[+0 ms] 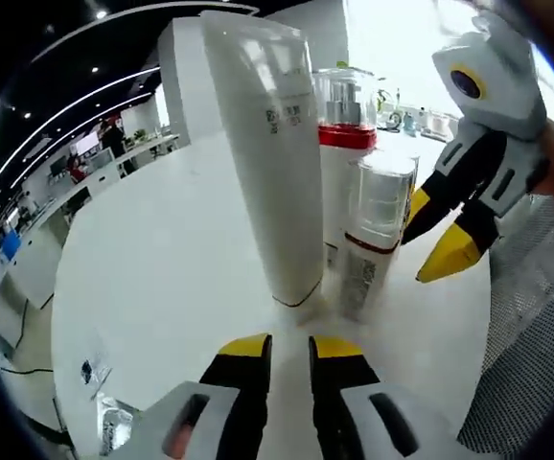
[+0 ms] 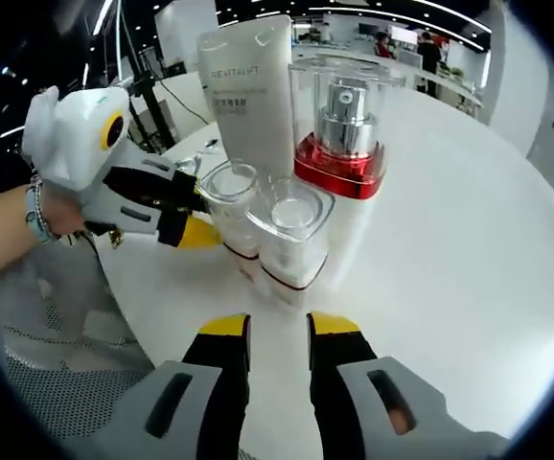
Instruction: Arrange the skincare products in the storage area until every visible bottle or jar stands upright without overlapping.
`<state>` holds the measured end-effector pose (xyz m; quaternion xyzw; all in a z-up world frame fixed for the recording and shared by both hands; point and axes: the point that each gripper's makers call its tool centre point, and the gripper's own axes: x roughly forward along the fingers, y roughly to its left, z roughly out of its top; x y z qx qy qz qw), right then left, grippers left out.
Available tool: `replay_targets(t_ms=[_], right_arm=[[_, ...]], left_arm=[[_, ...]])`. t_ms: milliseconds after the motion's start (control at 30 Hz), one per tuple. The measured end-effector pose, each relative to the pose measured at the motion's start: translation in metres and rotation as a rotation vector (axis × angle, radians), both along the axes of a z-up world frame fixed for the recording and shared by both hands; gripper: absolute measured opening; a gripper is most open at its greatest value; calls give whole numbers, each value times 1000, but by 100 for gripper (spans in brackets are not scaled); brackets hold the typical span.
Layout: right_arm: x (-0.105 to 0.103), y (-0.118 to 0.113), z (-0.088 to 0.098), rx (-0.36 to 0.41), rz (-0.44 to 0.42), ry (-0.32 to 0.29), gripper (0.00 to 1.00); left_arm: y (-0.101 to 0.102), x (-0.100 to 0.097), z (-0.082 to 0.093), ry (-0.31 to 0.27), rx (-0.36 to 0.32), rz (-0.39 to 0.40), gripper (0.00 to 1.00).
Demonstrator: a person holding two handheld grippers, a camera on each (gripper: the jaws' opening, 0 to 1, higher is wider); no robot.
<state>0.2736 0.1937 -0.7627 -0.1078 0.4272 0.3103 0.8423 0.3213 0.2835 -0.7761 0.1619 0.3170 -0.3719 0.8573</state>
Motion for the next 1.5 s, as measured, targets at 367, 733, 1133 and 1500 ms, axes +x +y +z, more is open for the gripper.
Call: replay_targets(t_ms=[367, 733, 1133, 1500], right_arm=[[-3, -1, -4, -14, 17, 16, 22], [-5, 1, -5, -15, 29, 28, 22], [-7, 1, -4, -54, 52, 7, 24], [-20, 15, -4, -143, 178, -37, 25]], left_arm=[[-15, 6, 1, -24, 39, -174, 8], [-18, 6, 2, -41, 51, -208, 5], [4, 3, -7, 37, 159, -128, 11], [78, -5, 39, 166, 73, 220, 21]])
